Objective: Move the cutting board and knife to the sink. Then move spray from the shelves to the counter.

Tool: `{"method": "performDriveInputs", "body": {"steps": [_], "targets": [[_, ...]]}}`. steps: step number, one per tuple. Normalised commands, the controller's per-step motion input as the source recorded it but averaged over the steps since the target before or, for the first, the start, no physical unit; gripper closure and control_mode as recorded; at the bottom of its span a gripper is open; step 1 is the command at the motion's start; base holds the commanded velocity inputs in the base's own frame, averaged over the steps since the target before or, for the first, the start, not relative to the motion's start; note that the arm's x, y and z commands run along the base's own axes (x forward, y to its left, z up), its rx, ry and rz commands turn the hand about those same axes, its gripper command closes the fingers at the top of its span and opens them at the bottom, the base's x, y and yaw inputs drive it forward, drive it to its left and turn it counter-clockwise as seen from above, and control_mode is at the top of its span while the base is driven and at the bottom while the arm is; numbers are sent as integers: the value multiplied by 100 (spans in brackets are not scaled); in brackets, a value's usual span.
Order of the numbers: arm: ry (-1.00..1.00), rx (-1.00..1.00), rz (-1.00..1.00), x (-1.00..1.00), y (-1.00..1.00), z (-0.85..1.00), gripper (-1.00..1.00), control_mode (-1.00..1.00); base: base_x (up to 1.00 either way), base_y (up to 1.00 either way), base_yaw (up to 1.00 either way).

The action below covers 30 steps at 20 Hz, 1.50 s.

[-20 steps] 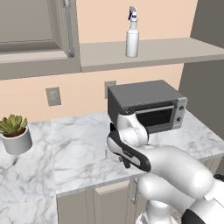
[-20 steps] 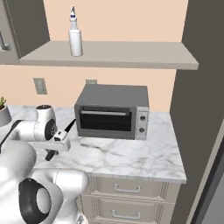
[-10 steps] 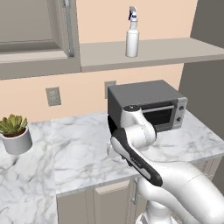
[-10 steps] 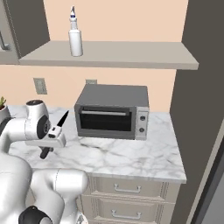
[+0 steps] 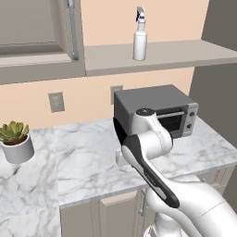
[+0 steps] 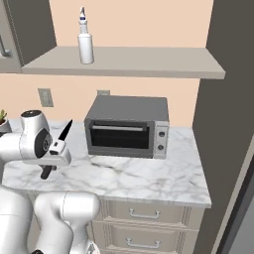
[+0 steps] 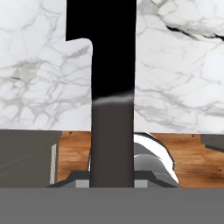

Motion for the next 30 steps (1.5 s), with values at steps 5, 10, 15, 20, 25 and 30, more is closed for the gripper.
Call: {"method": "performDriveInputs", "body": {"steps": [5, 10, 15, 20, 25, 30], "targets": [[0, 0, 0, 0, 0, 0, 100, -100, 0, 0, 0], [0, 0, 0, -3, 0, 0, 100, 100, -35, -7, -2], [0, 0, 0, 0, 0, 0, 100, 100, -55, -19, -6], [0, 0, 0, 0, 0, 0, 100, 100, -26, -22, -40], [0, 0, 0, 0, 0, 0, 100, 100, -1, -7, -80], [0, 0, 0, 0, 0, 0, 100, 100, 0, 1, -95]]}}
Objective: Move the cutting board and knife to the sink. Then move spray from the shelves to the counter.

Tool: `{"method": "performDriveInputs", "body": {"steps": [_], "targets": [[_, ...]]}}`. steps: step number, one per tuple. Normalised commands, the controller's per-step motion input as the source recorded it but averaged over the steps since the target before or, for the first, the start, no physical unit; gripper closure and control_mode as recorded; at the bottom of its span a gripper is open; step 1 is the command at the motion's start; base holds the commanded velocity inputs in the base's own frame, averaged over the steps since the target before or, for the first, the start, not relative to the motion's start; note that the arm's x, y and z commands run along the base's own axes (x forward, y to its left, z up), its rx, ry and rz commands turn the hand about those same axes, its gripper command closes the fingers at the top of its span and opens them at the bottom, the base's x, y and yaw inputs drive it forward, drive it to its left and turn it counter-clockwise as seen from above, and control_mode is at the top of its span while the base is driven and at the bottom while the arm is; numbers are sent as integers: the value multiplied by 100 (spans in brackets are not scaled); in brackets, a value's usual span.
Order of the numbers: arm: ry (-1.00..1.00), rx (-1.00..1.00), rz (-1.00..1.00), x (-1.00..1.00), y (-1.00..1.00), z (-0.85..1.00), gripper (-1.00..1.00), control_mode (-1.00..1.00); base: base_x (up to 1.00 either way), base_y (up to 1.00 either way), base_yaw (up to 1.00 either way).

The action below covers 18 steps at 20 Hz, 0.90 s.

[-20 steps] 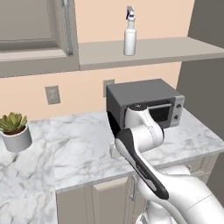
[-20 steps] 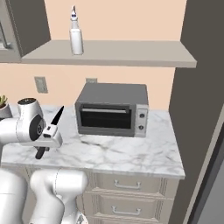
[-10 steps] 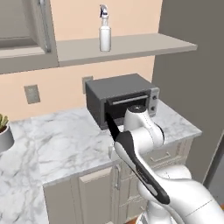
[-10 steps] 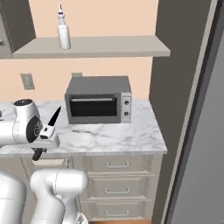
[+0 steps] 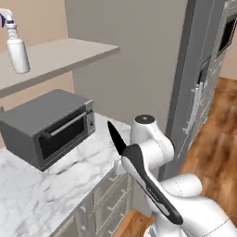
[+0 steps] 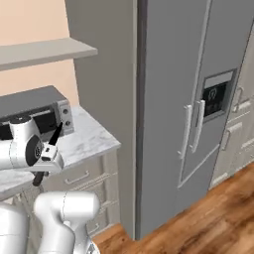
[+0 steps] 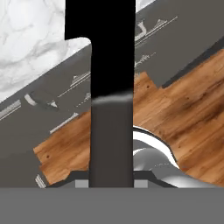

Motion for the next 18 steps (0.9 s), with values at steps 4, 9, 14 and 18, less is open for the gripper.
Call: {"method": "performDriveInputs", "body": {"steps": [4, 9, 14, 18], "targets": [[0, 0, 0, 0, 0, 0, 100, 100, 0, 3, -97], [0, 0, 0, 0, 0, 0, 100, 100, 0, 2, -95], [0, 0, 0, 0, 0, 0, 100, 100, 0, 0, -93], [0, 0, 0, 0, 0, 0, 100, 100, 0, 0, -91]]}}
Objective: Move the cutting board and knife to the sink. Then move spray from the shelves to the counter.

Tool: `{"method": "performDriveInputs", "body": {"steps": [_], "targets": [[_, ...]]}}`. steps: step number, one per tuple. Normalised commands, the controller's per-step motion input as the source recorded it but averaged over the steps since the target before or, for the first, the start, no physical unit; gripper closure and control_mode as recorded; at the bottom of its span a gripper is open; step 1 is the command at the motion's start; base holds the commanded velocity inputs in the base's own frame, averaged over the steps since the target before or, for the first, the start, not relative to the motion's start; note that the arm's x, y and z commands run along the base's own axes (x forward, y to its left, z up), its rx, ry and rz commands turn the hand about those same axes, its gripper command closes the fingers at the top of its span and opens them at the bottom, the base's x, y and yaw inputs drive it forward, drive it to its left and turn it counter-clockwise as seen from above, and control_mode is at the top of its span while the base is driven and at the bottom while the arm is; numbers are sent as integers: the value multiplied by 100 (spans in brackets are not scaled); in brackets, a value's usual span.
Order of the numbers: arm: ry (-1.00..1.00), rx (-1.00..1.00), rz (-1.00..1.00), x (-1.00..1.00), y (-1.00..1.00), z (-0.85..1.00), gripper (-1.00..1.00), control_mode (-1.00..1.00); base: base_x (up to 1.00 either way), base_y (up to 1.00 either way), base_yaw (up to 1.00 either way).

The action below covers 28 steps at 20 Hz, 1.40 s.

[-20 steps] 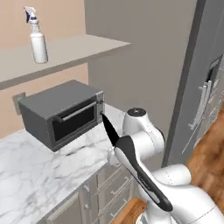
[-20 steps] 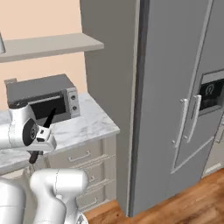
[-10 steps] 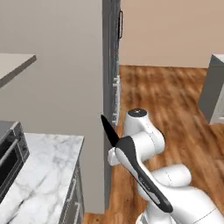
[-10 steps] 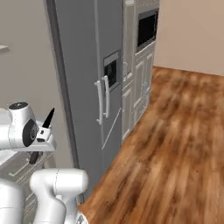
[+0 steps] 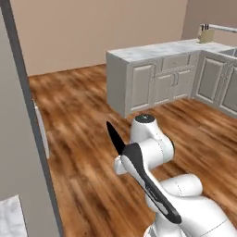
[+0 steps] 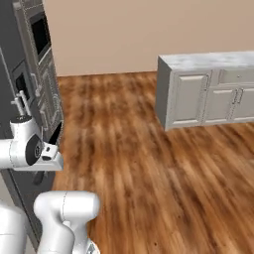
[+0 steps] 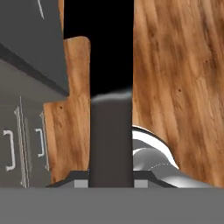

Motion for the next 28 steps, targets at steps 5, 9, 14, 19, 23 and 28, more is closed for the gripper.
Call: {"method": "performDriveInputs", "body": {"steps": [5, 9, 14, 19, 23, 28], "targets": [[0, 0, 0, 0, 0, 0, 100, 100, 4, -1, -85], [0, 0, 0, 0, 0, 0, 100, 100, 45, 7, -54], [0, 0, 0, 0, 0, 0, 100, 100, 84, 17, -8], [0, 0, 0, 0, 0, 0, 100, 100, 92, 14, 0], [0, 0, 0, 0, 0, 0, 100, 100, 88, 15, -10], [0, 0, 0, 0, 0, 0, 100, 100, 81, 19, -21]]}}
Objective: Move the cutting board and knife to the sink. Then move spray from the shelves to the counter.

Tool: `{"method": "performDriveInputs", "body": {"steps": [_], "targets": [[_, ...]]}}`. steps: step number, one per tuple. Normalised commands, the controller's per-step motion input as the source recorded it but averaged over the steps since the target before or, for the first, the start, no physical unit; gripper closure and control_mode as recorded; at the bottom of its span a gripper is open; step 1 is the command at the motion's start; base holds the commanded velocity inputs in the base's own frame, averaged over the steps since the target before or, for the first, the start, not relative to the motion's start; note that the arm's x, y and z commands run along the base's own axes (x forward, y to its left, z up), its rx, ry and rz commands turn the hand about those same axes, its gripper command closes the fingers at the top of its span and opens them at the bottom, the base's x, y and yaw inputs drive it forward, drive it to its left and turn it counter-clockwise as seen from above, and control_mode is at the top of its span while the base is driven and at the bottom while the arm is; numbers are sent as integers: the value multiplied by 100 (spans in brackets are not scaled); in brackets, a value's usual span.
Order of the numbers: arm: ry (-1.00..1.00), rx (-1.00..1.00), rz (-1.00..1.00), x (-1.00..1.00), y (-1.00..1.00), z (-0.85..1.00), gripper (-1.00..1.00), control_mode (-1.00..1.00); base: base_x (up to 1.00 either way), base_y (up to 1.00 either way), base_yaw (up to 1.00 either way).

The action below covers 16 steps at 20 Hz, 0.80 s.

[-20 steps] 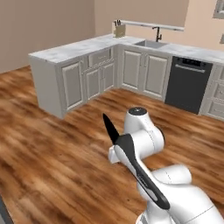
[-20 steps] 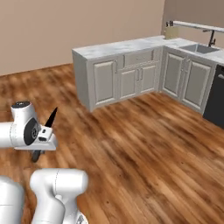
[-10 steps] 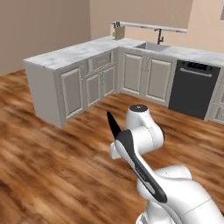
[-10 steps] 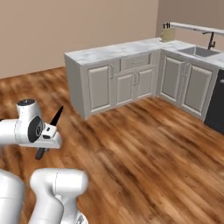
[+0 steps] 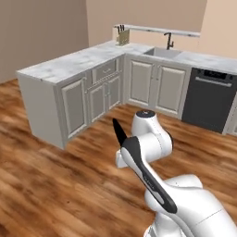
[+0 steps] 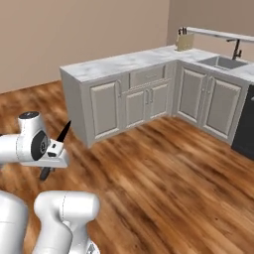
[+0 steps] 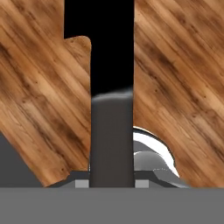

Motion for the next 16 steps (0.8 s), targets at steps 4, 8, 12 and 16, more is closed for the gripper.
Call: {"method": "performDriveInputs", "body": {"steps": [4, 8, 12, 16], "targets": [[0, 0, 0, 0, 0, 0, 100, 100, 82, 17, -15], [0, 0, 0, 0, 0, 0, 100, 100, 73, 15, -21], [0, 0, 0, 0, 0, 0, 100, 100, 61, 19, -42], [0, 0, 0, 0, 0, 0, 100, 100, 59, 20, -47]]}}
